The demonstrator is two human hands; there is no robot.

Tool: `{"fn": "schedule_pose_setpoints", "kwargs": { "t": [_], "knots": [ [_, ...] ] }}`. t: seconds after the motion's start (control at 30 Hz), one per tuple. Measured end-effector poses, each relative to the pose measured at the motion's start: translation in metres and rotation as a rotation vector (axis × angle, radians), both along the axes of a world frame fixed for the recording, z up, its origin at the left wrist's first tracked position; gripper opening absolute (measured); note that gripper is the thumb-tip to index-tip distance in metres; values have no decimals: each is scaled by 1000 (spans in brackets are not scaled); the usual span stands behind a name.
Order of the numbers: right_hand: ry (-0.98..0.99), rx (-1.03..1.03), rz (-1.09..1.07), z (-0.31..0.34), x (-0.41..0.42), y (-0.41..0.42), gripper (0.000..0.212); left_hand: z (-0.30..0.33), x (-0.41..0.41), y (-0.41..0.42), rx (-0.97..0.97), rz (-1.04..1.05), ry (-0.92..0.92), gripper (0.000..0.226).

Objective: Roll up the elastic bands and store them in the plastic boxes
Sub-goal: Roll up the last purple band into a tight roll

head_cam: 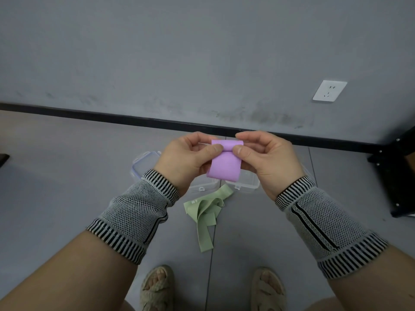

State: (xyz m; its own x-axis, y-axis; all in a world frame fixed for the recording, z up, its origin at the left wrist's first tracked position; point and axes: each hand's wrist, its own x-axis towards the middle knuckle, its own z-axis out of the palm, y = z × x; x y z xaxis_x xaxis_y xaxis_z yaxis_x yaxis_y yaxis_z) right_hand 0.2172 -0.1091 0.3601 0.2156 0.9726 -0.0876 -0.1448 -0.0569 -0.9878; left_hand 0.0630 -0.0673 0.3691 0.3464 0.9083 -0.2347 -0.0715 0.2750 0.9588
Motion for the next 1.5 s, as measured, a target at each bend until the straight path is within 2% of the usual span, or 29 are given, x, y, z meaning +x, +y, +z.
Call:
{"fn": "schedule_pose_setpoints", "kwargs": {
  "t": [0.2, 0.33, 0.5, 0.77, 0.9, 1.03, 1.33, 1.5],
  "knots": [
    [15, -39, 8, 0, 1, 1, 9, 1, -2, -1, 26, -27, -15, 17],
    [-18, 1, -10, 1, 2, 0, 15, 1, -1, -1, -7, -29, -2, 18],
    [-42, 53, 1, 1, 3, 0, 22, 1, -3, 1, -46, -20, 81, 5],
    [-62, 50, -6, 0, 2, 0, 28, 2, -4, 1, 9, -5, 32, 12],
    [22, 1, -19, 1, 1, 0, 16, 3, -6, 1, 38, -8, 39, 18],
    [17, 4, -13, 1, 1, 0, 13, 4, -5, 1, 35, 7, 31, 20],
    [-28, 78, 5, 3, 3, 0, 25, 5, -5, 1, -34, 49, 78, 5],
    [-33, 85, 14, 2, 2, -1, 30, 5, -6, 2, -26, 66, 90, 5]
  ]
}}
